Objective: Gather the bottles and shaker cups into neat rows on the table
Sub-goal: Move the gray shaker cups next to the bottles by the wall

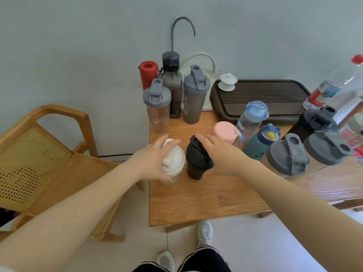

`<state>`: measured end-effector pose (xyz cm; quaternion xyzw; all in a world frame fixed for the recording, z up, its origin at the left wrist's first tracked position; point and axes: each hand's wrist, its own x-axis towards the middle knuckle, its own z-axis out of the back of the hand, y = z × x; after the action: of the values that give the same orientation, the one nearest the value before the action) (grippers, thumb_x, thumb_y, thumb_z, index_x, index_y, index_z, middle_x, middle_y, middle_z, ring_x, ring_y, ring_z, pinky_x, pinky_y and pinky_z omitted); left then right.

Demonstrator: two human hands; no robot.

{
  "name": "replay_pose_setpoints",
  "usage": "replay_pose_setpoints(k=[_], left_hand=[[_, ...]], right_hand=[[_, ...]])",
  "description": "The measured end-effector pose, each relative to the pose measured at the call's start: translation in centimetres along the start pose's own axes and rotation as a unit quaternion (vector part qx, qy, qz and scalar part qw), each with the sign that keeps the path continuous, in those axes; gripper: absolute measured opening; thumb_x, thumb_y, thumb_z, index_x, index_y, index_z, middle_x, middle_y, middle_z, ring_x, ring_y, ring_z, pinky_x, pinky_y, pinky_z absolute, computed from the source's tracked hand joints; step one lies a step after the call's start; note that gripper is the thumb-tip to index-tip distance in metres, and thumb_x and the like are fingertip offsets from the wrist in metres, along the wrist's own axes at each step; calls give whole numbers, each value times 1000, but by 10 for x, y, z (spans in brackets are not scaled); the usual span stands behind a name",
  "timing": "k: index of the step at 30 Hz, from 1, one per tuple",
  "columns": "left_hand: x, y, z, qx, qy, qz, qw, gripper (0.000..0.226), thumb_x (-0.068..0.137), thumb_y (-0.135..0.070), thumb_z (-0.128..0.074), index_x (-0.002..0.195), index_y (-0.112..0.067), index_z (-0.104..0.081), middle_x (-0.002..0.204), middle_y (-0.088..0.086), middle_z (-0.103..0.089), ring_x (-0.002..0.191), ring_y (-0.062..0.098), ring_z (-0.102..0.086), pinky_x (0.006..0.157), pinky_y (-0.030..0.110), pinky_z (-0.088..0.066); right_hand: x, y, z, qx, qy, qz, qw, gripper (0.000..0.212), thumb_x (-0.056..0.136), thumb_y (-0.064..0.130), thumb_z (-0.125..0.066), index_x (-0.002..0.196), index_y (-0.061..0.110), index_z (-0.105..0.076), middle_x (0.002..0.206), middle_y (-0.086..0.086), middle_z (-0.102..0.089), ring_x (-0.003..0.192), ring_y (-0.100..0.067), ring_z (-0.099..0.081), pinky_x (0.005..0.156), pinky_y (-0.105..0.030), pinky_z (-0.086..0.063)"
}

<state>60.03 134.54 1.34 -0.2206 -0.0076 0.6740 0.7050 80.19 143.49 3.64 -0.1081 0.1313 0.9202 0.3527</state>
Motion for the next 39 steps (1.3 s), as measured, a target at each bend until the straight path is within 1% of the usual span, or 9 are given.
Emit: replay_pose_setpoints(k=[6, 9, 13, 17, 25, 29, 34, 37, 39], left_hand=[[10, 5, 7, 8, -22, 32, 999, 104, 61, -50, -74, 137, -40, -5, 143, -1, -31, 118, 23, -43, 86, 35, -47], [4, 12, 29, -52, -88, 66, 993, 99, 63, -48, -73, 136, -43, -7, 142, -2, -33, 118, 23, -43, 87, 34, -45], [6, 15, 63, -61, -153, 76, 983, 100, 65, -50, -73, 140, -43, -7, 145, -4, -31, 124, 22, -40, 92, 36, -41], [18, 16, 64, -57, -143, 86, 984, 101, 65, -52, -71, 140, -45, -4, 144, -5, -31, 121, 22, -40, 92, 35, -41], [36, 22, 50, -45, -111, 114, 986, 103, 65, -53, -70, 141, -42, -2, 147, -6, -27, 126, 21, -37, 99, 37, -36], [40, 17, 50, -62, -119, 119, 984, 106, 62, -51, -74, 141, -38, -5, 145, -8, -31, 124, 19, -39, 98, 36, -36], [44, 1, 65, -99, -149, 87, 980, 103, 55, -51, -77, 133, -38, -10, 123, -10, -43, 106, 15, -48, 87, 33, -44], [51, -17, 83, -137, -179, 62, 972, 95, 54, -50, -78, 125, -42, -14, 111, -10, -48, 98, 15, -53, 82, 38, -51], [59, -31, 92, -170, -196, 43, 965, 94, 54, -50, -79, 123, -43, -16, 110, -9, -50, 96, 15, -54, 80, 40, -52]], right_hand=[[23, 9, 3, -101, 20, 24, 994, 111, 67, 44, -76, 146, 29, 0, 148, -8, -29, 130, -30, -30, 100, -42, -43], [36, 14, 11, -93, 10, 26, 995, 103, 66, 48, -75, 144, 25, -12, 140, -9, -39, 125, -29, -35, 94, -40, -45], [69, 15, 35, -23, -70, -19, 997, 104, 63, 48, -74, 143, 21, -13, 130, -11, -43, 120, -31, -38, 90, -40, -45], [107, 10, 58, -19, -128, -41, 991, 97, 64, 53, -73, 138, 15, -22, 125, -15, -48, 116, -33, -44, 87, -40, -46], [147, -9, 43, -62, -97, -57, 992, 104, 65, 65, -67, 141, 13, -20, 127, -18, -49, 118, -34, -44, 91, -41, -43], [150, -17, 46, -11, -65, -58, 996, 112, 66, 69, -65, 147, 15, -9, 135, -17, -44, 124, -34, -41, 96, -44, -44], [116, -36, 96, 188, -110, 15, 976, 56, 85, 49, -55, 130, 17, -47, 127, -1, -55, 114, -18, -52, 90, -28, -41], [85, -40, 118, 354, -23, 64, 933, 35, 90, 42, -50, 119, 25, -53, 112, 10, -61, 103, -9, -57, 85, -24, -46], [75, -39, 120, 374, 56, 83, 922, 40, 87, 40, -56, 124, 29, -46, 115, 14, -58, 105, -3, -56, 86, -22, -48]])
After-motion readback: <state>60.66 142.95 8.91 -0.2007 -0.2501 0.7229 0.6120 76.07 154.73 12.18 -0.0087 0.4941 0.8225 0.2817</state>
